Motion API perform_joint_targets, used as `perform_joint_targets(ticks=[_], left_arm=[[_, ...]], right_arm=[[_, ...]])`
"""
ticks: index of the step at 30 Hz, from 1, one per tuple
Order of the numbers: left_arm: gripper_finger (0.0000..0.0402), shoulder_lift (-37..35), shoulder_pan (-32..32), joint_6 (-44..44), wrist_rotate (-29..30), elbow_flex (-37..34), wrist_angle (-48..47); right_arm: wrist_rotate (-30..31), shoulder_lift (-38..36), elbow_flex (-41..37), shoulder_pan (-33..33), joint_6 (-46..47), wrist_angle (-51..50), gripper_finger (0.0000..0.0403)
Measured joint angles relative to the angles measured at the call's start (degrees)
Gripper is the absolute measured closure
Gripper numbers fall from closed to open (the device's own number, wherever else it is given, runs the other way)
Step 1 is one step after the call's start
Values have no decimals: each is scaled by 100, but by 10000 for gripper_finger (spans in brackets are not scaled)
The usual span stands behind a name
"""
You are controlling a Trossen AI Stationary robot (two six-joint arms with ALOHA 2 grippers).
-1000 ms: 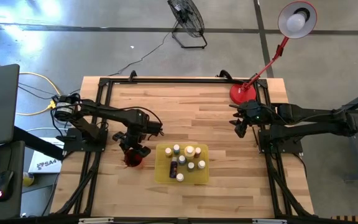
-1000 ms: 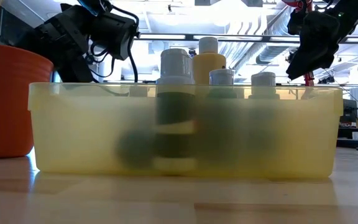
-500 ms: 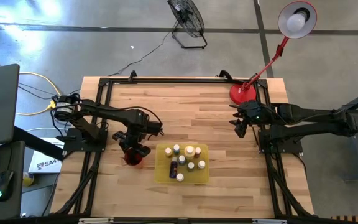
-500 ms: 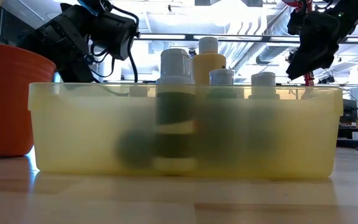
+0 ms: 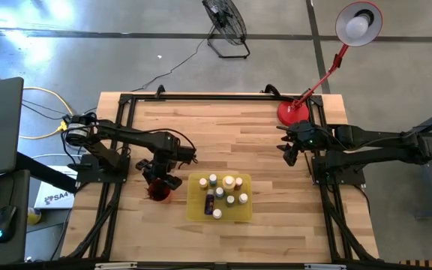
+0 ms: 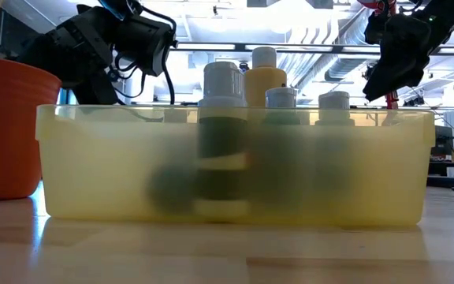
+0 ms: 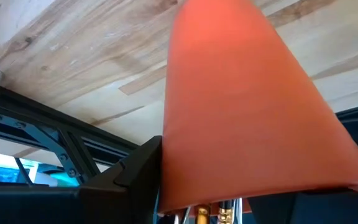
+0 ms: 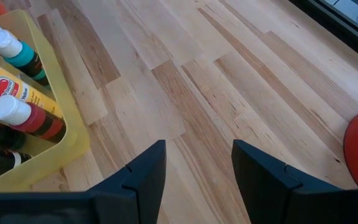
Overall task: Pick & Place Paint Supplies
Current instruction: Adjust the orange cup, then put the silver paintbrush into the orange cup
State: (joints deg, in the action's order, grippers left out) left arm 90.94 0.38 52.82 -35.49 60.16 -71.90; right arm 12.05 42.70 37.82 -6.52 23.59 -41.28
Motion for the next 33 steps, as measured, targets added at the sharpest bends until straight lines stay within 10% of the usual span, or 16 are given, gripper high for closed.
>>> perform_joint_targets(ticks=[18, 33], left_arm=[[206, -4, -2, -194, 266, 53, -248], [206, -11, -2, -488, 1389, 1549, -1253]], right_arm=[[0, 0, 0, 2, 2, -2, 229], [2, 0, 0, 2, -124, -4, 229]])
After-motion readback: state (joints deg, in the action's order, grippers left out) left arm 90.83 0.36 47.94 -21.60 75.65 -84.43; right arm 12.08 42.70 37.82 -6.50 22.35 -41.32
